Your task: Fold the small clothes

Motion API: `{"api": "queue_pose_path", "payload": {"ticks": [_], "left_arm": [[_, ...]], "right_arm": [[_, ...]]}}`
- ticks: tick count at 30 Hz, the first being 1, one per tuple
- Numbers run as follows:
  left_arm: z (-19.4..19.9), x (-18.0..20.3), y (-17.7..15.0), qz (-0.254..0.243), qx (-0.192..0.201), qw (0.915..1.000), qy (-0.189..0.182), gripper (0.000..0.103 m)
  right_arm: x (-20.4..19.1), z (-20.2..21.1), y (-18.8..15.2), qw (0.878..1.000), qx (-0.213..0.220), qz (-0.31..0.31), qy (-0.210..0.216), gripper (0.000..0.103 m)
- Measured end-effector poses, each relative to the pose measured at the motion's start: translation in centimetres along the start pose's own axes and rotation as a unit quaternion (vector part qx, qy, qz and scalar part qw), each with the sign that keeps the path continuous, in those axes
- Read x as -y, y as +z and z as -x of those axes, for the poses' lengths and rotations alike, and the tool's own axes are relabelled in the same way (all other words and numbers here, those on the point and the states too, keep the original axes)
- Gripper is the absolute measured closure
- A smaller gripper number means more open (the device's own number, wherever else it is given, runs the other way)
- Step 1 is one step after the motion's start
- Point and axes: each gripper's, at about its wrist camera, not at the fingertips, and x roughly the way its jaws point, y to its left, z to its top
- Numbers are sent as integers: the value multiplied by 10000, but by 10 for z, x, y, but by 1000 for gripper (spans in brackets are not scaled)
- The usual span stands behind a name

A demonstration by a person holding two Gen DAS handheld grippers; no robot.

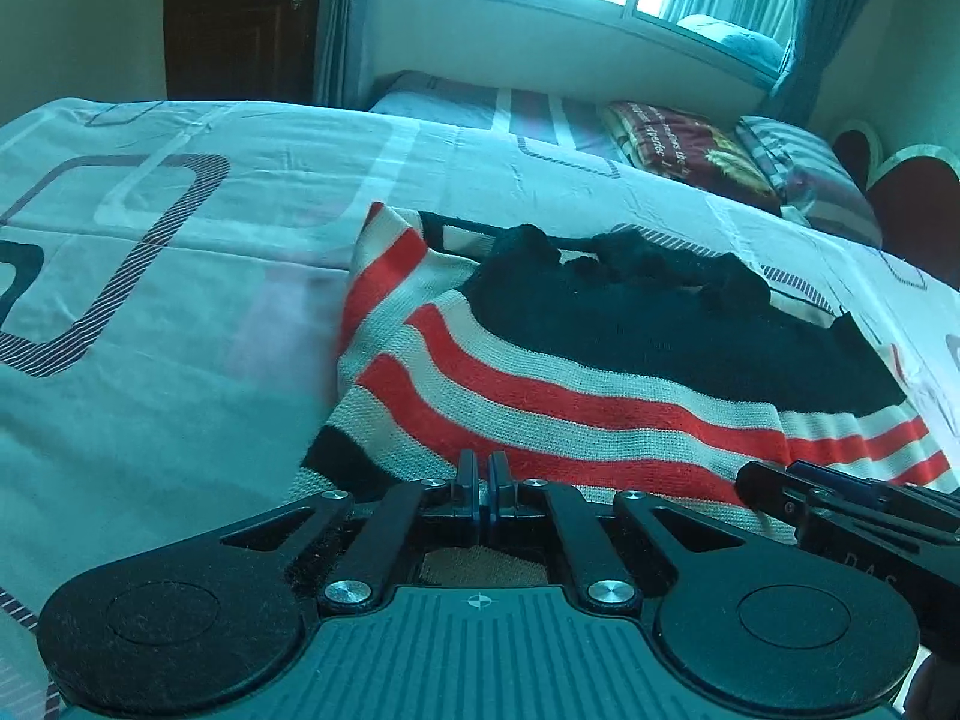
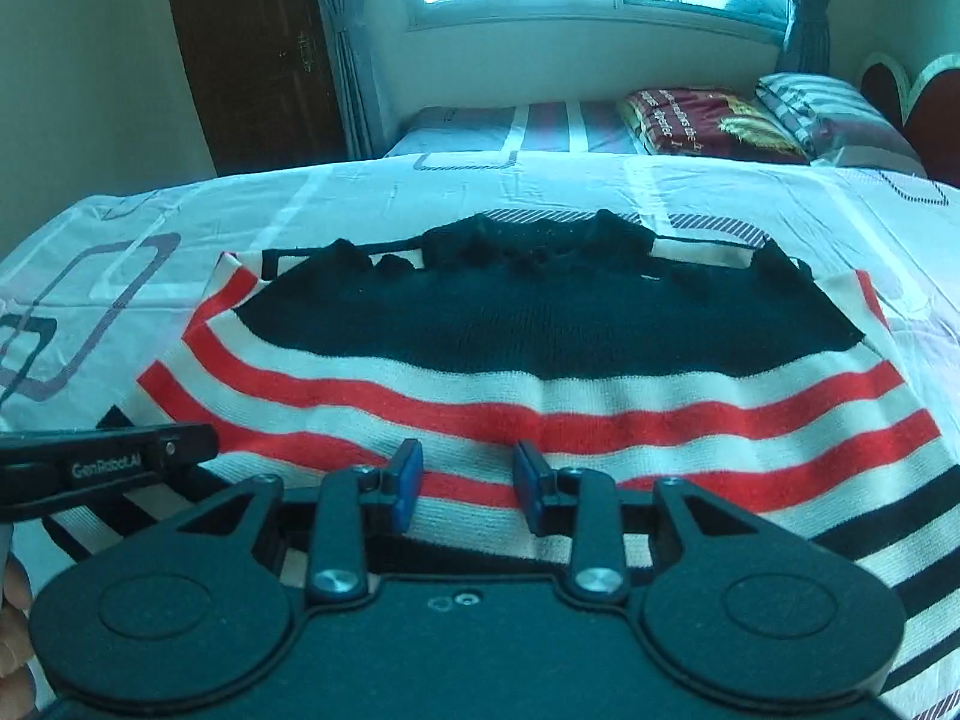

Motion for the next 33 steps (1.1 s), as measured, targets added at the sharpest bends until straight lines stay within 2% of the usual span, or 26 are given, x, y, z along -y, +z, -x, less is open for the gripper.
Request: {"api": "queue_pose_path", "payload": {"ticks": [5,10,17,22,33], "left_arm": [[13,-2,-2,123,-9,9999,-10,100],[24,-6,-10,286,-157,9994,-118,100],[27,-9,-25,627,-566,9962,-210,100],[32,-8,-34,739,-666,9947,-274,99],[38,-12,-54,1425,-733,9855,-565,99]], "right_arm": [[0,9,0,9999,46,-79,45,60],[2,15,-3,9999,71,-152,24,58],[6,24,-6,9998,81,-186,-30,54],[9,30,-11,9998,92,-180,-57,51],[17,32,-27,9997,-79,-238,-43,47]]}}
